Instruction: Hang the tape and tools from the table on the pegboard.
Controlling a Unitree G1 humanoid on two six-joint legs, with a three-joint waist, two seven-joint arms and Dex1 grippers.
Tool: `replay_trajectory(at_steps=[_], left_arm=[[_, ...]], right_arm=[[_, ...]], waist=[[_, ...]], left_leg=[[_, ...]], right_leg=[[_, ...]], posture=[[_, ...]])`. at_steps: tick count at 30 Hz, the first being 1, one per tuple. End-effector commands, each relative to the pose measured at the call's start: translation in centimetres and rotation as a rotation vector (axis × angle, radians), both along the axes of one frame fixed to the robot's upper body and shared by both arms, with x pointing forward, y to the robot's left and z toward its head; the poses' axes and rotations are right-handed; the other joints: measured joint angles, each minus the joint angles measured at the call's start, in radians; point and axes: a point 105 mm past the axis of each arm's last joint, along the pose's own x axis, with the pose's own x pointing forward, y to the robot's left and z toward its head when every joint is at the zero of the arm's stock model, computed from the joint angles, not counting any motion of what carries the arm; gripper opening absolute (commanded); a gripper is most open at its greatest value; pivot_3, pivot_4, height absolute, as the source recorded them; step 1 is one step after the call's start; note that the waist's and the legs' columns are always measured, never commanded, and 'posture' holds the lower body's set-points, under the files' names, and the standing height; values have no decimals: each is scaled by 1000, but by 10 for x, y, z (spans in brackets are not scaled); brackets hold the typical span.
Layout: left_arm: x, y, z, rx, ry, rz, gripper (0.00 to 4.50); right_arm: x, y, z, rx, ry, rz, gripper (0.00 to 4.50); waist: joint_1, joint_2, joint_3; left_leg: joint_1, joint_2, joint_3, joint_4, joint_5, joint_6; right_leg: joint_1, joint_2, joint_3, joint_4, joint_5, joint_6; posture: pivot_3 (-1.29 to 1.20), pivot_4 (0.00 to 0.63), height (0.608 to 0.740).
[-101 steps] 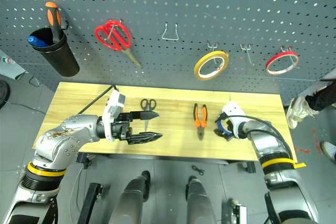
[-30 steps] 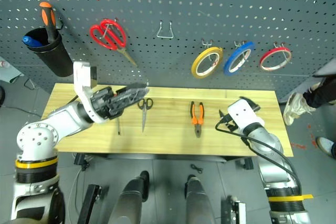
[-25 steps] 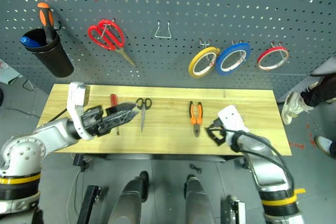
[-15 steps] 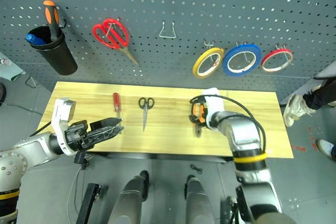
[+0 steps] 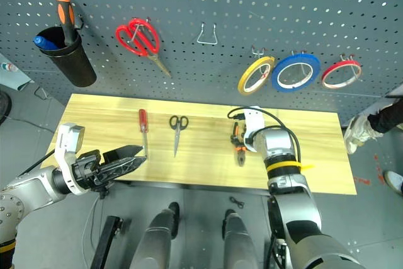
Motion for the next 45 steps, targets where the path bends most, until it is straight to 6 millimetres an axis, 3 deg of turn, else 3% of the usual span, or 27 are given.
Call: replay_trajectory(at_steps=[1,8,14,20,22,25,28,31,33,36,39,41,45], left_arm=[[-4,-3,9,-5,-39,-20,4500],[-3,-4,11,-8,-45,-19,4500],[-3,-4,12,-9,-48,-18,4500],[-2,-3,13,-13,-55,-15,4500],[-1,-2,16,-21,-64,-9,4500],[2,3,24,-51,-81,10,4500],[7,10,40,-121,-110,48,4500],[13,12,72,-227,-187,78,4500],[14,9,92,-286,-228,76,4500],[16,6,129,-379,-321,86,4500],[19,6,147,-425,-357,102,4500],[22,4,158,-430,-397,100,4500],[32,4,163,-424,-422,108,4500]], right_arm=[[5,-6,0,-14,-20,-24,4482],[7,-4,-5,2,-5,-20,4482],[2,7,-7,41,8,20,2888],[-7,13,-4,12,-25,138,2887],[-10,27,21,18,-143,270,2887],[-28,58,85,54,-410,508,2887],[-53,75,141,96,-654,614,2887],[-87,91,216,175,-990,667,2887],[-101,95,247,192,-1132,659,2887],[-105,94,292,155,-1345,578,2887],[-99,92,312,132,-1439,514,2887],[-86,89,325,91,-1510,449,2887],[-63,83,333,18,-1603,378,2887]], waist=[[0,0,0],[0,0,0],[0,0,0],[2,0,0],[4,0,0],[3,3,2],[-1,3,2],[5,3,2],[10,3,2],[16,3,2],[23,3,2],[25,2,2],[26,2,2]], left_leg=[[0,0,0,0,0,0],[0,0,0,0,0,0],[0,0,-1,0,0,0],[0,0,-1,-1,0,0],[0,0,-1,-1,0,0],[-1,0,-1,-1,0,0],[-1,2,-2,-1,0,0],[-1,2,-5,-1,0,0],[-1,2,-7,0,0,-1],[-2,1,-8,0,1,-1],[-2,1,-10,0,3,-5],[-2,1,-11,0,3,-5],[-2,1,-12,-2,4,-7]], right_leg=[[0,0,0,0,0,0],[0,0,-1,0,0,0],[0,0,-1,0,0,0],[0,0,-2,0,0,-1],[0,0,-2,0,0,-1],[-1,0,-2,0,0,0],[-2,1,-2,1,-2,2],[-1,2,-5,2,-3,1],[-1,2,-6,3,-3,0],[1,1,-6,2,-2,0],[1,1,-10,1,-1,-2],[2,1,-11,1,-1,-3],[2,1,-13,1,0,-4]], posture=[[260,345,740],[263,351,740],[263,351,740],[264,348,740],[264,348,740],[264,348,740],[254,346,740],[238,334,740],[232,334,740],[225,334,740],[225,334,740],[226,323,740],[233,324,740]])
